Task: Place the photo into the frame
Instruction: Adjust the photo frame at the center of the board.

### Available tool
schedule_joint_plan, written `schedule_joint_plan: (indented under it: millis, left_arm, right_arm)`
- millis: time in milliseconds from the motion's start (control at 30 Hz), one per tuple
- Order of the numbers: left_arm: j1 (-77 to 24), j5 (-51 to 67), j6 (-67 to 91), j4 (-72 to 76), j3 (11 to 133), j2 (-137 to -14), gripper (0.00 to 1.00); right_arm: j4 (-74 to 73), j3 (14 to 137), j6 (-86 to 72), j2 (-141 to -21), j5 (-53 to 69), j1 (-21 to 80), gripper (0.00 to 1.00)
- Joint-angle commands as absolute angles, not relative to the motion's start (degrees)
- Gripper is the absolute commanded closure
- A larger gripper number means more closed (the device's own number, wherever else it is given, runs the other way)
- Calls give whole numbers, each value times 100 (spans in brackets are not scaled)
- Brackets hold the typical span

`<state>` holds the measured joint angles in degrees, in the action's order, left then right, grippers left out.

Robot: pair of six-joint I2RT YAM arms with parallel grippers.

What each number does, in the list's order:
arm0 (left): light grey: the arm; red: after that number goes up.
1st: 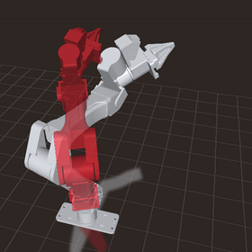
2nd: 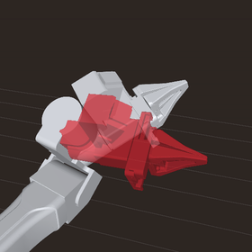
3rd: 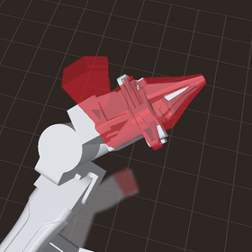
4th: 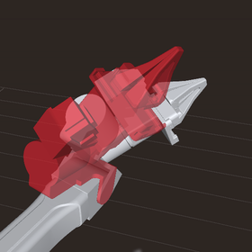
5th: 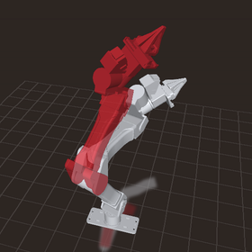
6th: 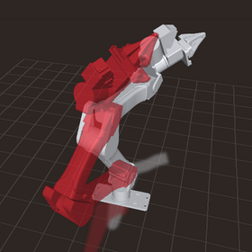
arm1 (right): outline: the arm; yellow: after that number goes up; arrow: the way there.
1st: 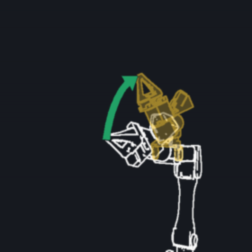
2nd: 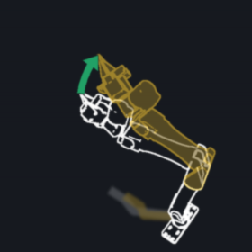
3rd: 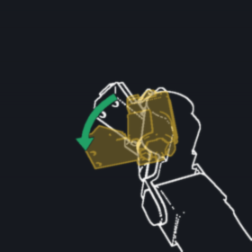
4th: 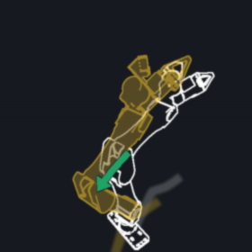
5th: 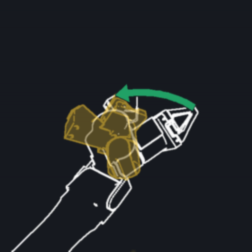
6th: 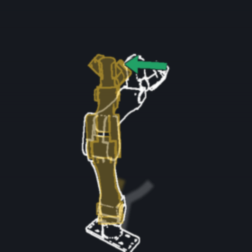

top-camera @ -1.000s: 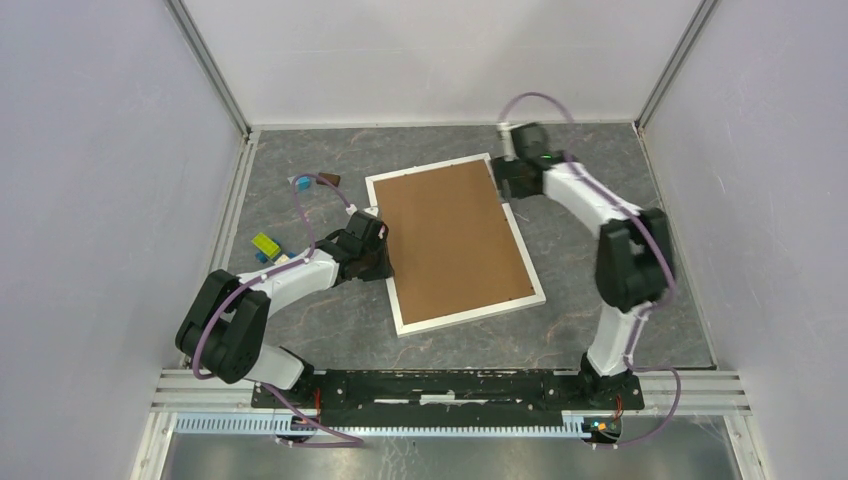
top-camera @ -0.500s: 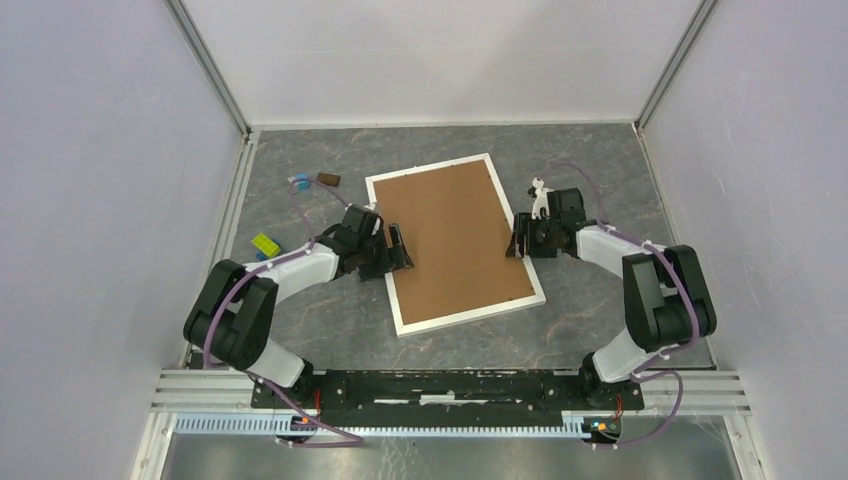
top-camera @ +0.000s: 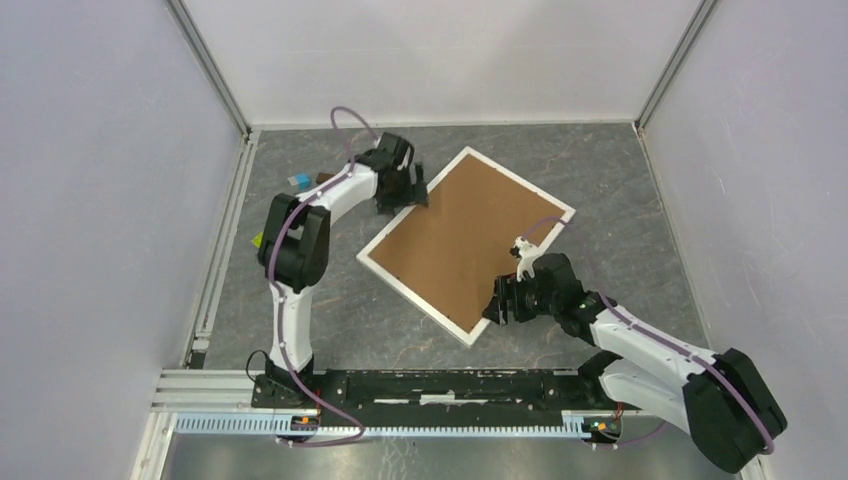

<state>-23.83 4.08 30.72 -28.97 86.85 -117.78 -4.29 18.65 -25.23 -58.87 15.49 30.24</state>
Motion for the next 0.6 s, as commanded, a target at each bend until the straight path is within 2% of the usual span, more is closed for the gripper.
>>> schedule_joint_plan:
  millis: [0, 133, 233, 400, 467, 567]
  left_arm:
    - [-2589, -548, 2222, -4315, 10059, -11684, 3]
    - [-2589, -1072, 2396, -4401, 9096, -10246, 1]
    - [-2625, -588, 3037, -4126, 7765, -8906, 5]
    - [-3223, 72, 4656, -3385, 5622, -7155, 9]
    - [-3553, 331, 5423, -2828, 4955, -6794, 8]
    - [-3980, 61, 6070, -2312, 4498, -6729, 7]
  right_arm:
    - [-1079, 2379, -2699, -5261, 1005, 3260, 18]
    - [-2236, 3465, -1852, -5183, -486, 3112, 9]
    - [-2322, 4225, -1442, -5619, -868, 2676, 8]
    - [-1666, 5144, -1366, -6758, -367, 1541, 7]
    - [-1441, 5519, -1407, -7305, -202, 1199, 4]
    - [-1295, 6245, -1473, -8200, 111, 750, 4]
